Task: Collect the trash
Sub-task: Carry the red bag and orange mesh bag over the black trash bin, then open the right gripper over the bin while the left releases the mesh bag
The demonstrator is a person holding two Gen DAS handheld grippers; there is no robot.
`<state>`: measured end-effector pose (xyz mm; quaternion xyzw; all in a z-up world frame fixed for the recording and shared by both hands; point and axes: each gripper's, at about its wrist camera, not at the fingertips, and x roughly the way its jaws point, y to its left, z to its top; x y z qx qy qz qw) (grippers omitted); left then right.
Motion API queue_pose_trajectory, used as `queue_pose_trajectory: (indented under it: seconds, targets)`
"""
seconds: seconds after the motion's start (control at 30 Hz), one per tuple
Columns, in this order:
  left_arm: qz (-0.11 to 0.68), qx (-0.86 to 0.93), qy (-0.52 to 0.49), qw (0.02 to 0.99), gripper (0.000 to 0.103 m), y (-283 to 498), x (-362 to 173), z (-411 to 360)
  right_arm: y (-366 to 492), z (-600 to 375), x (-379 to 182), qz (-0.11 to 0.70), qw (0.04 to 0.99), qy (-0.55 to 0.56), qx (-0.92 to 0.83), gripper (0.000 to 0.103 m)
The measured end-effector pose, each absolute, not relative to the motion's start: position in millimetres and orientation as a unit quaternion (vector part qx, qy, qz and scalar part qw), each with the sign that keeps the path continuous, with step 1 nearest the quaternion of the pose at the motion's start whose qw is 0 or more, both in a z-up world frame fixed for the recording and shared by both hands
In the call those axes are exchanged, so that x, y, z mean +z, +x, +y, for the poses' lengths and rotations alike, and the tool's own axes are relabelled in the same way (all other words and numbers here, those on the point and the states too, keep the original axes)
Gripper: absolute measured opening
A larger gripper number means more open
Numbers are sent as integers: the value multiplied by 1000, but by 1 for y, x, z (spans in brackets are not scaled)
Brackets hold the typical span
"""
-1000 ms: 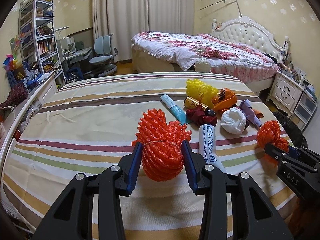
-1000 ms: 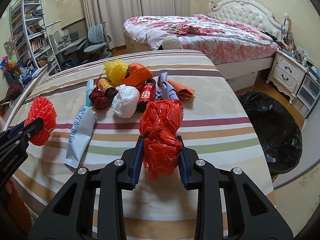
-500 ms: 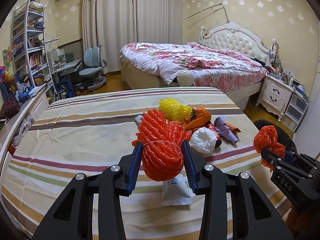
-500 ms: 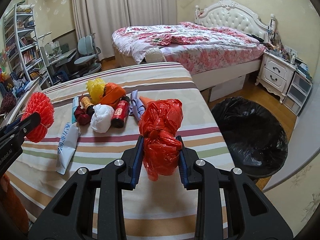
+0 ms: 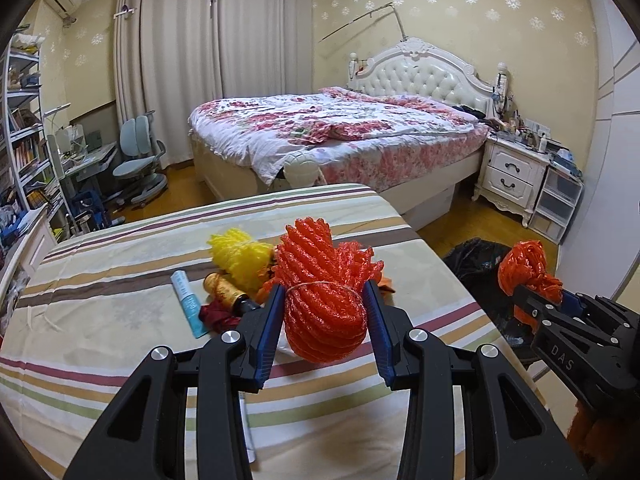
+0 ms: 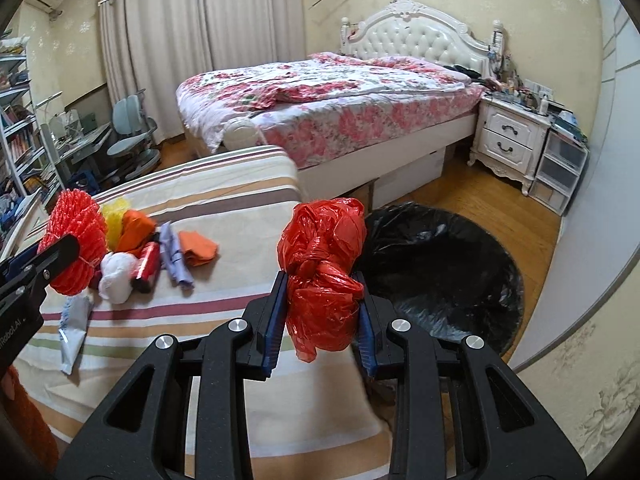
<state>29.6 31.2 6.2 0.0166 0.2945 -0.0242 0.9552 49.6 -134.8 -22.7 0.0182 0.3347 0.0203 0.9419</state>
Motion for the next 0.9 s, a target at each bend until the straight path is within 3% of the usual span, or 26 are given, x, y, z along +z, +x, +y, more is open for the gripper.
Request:
queue_pose_trajectory:
  seconds: [0.9]
  targets:
    - [333,-105,62,935,41,111,-26,-80,103,-246,-46,354,929,65,-83,31]
